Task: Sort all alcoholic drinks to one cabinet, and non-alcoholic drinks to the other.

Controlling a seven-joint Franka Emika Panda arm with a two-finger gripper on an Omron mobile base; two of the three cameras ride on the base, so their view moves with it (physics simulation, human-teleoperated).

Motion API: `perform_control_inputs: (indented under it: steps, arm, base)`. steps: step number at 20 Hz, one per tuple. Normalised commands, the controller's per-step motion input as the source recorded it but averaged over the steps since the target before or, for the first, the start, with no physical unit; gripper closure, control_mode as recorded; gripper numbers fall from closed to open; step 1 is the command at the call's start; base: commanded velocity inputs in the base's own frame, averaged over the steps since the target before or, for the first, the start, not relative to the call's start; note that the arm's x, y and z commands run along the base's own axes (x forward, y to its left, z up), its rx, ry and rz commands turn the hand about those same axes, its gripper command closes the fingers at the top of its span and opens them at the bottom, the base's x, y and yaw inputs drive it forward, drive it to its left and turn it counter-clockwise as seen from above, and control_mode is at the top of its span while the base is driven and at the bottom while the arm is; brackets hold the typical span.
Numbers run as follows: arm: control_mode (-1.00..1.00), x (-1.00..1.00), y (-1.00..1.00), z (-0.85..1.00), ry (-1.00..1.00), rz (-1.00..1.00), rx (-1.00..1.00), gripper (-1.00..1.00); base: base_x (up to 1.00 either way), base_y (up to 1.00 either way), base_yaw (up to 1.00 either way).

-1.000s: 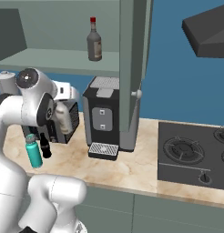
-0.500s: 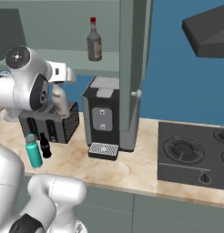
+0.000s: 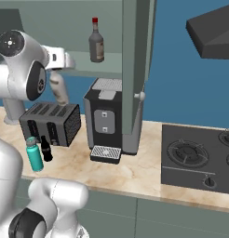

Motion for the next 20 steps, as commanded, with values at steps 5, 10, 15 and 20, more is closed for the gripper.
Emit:
perform_control_inputs:
  steps: [5, 10, 15, 20]
  arm:
    - [-1.00, 0.00, 0.17, 0.30, -0.11, 0.00, 0.01, 1.00]
    - [-1.00, 0.00, 0.15, 0.36, -0.10, 0.00, 0.01, 1.00]
    - [-1.00, 0.02, 0.16, 0.31, -0.08, 0.00, 0.01, 1.00]
    - [-1.00, 0.06, 0.17, 0.18, -0.07, 0.00, 0.00, 1.00]
  base:
    - [0.00, 0.00, 0.00]
    - [0.00, 0.00, 0.00]
    - [0.00, 0.00, 0.00]
    - [0.00, 0.00, 0.00]
